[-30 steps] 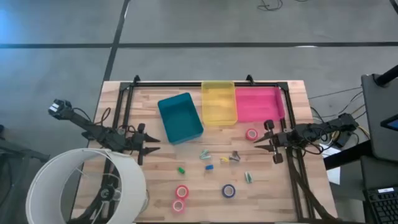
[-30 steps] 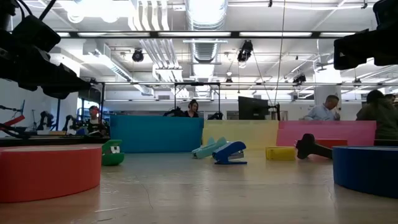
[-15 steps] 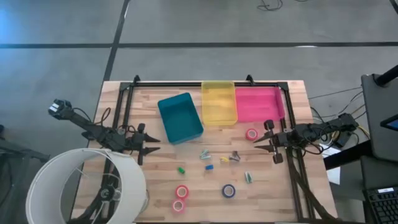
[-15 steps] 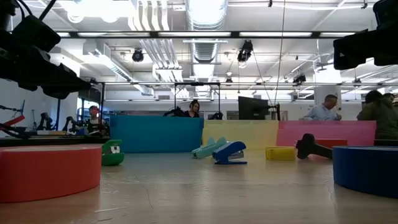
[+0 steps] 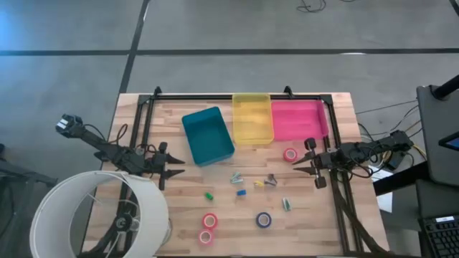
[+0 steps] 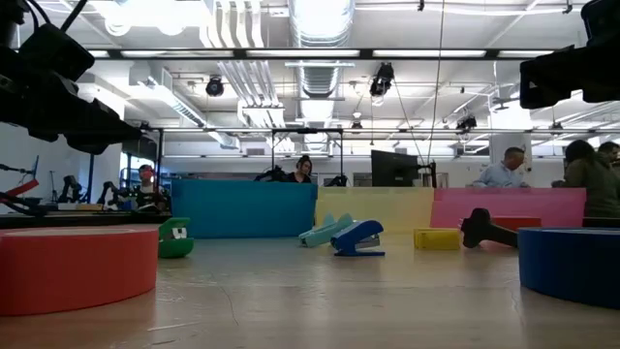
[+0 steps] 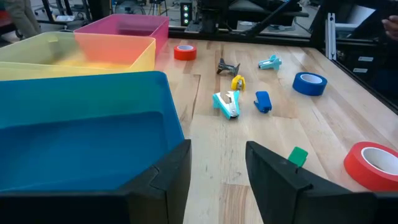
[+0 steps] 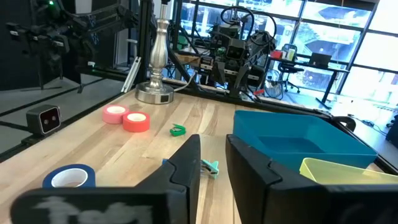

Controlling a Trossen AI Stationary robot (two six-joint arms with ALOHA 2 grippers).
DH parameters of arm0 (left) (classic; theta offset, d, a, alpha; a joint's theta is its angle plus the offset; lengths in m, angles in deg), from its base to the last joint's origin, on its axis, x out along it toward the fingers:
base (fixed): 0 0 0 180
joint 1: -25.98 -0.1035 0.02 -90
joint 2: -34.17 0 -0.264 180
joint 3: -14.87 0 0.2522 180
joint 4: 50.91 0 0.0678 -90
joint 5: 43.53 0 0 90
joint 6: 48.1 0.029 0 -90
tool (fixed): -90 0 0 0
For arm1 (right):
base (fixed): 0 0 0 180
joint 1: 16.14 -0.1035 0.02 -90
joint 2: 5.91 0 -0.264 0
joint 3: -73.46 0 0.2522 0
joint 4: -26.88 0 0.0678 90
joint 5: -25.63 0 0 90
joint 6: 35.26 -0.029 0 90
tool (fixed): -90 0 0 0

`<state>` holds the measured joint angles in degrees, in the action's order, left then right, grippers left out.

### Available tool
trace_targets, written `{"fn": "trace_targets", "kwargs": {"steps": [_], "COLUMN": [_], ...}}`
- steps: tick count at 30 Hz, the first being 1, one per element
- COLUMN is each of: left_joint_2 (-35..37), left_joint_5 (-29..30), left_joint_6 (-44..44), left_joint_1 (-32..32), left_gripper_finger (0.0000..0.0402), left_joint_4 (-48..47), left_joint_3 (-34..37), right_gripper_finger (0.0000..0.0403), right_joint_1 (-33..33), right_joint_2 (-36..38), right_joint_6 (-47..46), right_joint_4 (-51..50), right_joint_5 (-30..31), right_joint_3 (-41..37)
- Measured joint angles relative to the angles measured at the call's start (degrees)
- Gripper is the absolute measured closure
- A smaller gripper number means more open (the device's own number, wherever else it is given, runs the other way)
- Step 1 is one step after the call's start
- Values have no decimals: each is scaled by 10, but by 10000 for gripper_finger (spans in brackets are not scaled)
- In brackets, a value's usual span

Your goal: Pick and place Stapler, Stapler remover, tape

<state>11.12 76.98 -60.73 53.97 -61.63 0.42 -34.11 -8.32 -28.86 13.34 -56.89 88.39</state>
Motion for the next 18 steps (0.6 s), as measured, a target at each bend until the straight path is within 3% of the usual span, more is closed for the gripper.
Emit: {"fn": "trace_targets", "kwargs": {"steps": [18], "left_joint_2": [0], "left_joint_5": [0], "left_joint_6": [0], "left_joint_1": [0], "left_gripper_finger": [245], "left_joint_4": [0], "left_joint_3": [0], "right_gripper_finger": [321], "right_joint_1": [0], "right_joint_2": [0], "right_joint_6": [0], "right_joint_4": [0], "right_joint_5": [0], "right_joint_3": [0]}}
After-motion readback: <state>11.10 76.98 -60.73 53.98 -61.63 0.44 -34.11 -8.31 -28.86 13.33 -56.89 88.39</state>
